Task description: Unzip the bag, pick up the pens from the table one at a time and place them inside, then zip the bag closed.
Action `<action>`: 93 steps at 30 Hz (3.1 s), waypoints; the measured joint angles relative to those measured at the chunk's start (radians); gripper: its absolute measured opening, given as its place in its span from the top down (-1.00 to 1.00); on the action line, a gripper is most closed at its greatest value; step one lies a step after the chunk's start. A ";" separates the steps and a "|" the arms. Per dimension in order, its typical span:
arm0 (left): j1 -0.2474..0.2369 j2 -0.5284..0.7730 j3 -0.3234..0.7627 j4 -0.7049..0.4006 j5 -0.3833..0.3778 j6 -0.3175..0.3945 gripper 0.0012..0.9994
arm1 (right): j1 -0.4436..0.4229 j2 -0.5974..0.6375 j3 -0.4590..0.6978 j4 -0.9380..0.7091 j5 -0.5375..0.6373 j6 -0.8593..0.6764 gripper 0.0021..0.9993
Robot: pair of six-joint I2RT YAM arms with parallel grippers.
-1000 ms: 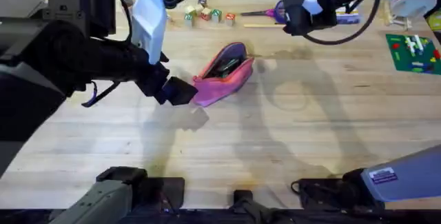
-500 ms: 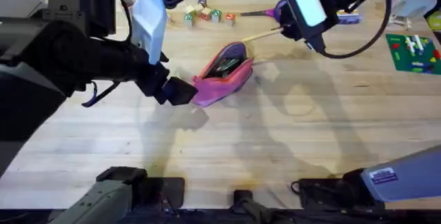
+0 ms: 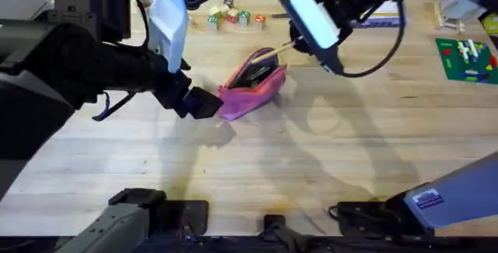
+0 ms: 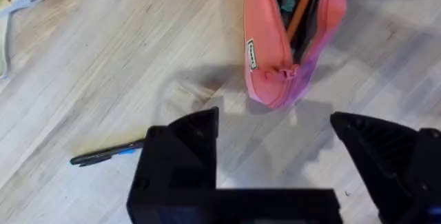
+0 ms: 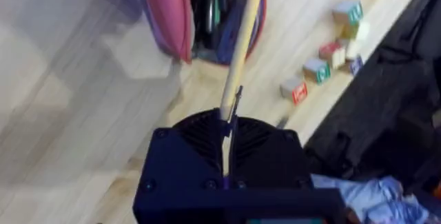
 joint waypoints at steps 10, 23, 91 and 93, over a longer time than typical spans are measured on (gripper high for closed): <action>0.000 0.000 0.000 0.000 0.000 0.000 -0.99 | 0.047 0.038 0.000 -0.003 0.007 0.000 0.94; 0.000 0.000 0.000 0.000 0.000 0.000 -0.99 | 0.191 0.140 0.000 0.019 0.007 0.000 0.94; 0.109 0.000 0.087 0.009 -0.208 -0.331 -0.99 | 0.202 -0.282 0.000 -0.042 0.030 1.181 -1.00; 0.112 0.000 0.093 0.011 -0.253 -0.362 -0.99 | 0.180 -0.294 0.000 -0.042 0.035 1.261 -1.00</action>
